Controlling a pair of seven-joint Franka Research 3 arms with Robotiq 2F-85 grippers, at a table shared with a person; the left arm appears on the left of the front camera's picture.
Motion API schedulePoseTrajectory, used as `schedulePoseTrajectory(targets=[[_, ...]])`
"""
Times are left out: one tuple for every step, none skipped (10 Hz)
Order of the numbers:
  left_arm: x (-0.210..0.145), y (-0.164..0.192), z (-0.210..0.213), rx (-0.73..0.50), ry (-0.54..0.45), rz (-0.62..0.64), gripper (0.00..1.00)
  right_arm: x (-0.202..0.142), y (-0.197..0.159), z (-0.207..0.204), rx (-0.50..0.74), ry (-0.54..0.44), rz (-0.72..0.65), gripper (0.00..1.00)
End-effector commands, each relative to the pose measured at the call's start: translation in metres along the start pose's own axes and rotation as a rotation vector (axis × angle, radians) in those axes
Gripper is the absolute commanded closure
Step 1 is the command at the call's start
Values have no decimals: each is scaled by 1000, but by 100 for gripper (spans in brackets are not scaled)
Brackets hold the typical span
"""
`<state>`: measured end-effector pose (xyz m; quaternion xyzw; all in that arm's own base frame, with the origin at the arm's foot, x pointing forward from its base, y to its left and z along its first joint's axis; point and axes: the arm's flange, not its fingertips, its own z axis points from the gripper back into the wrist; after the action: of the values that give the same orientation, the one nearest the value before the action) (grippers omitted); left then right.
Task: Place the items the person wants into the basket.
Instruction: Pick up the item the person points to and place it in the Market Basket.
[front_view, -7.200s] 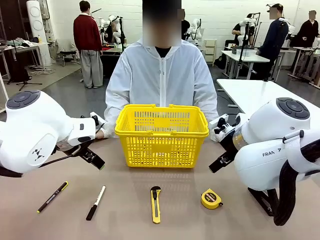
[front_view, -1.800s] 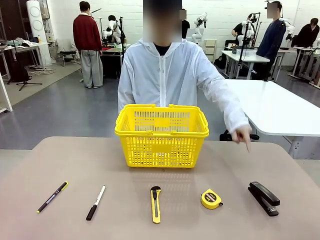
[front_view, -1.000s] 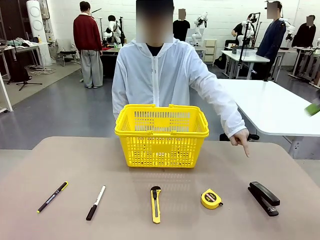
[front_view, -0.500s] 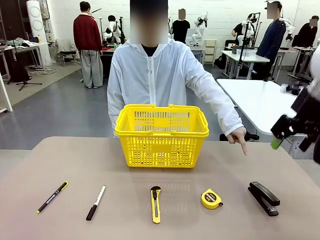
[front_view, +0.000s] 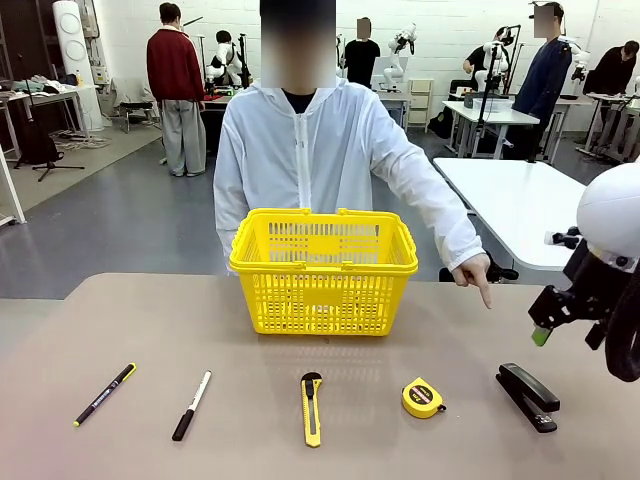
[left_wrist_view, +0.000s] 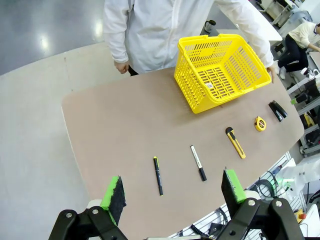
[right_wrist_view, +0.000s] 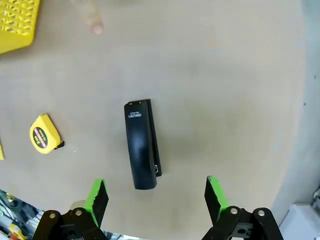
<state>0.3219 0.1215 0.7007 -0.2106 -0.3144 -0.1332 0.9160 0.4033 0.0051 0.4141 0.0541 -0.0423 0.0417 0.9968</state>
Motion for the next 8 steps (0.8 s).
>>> schedulePoseTrajectory(targets=[[0,0,1,-8,-1,-1,0,10,-2,-17,-17,22,43,0],[0,0,1,-8,-1,-1,0,16,-2,-27,-20,47,33,0],[0,0,1,-8,-1,-1,0,23,-2,-34,-24,59,38,0],[0,0,1,-8,-1,-1,0,27,-1,-39,-29,78,45,0],[0,0,1,-8,-1,-1,0,30,-1,-44,-30,99,52,0],[0,0,1,-8,-1,-1,0,32,2,-49,-38,116,62,0],[0,0,1,-8,-1,-1,0,34,5,-53,-45,128,72,0],[0,0,1,-8,-1,-1,0,36,9,-58,-49,142,82,0]])
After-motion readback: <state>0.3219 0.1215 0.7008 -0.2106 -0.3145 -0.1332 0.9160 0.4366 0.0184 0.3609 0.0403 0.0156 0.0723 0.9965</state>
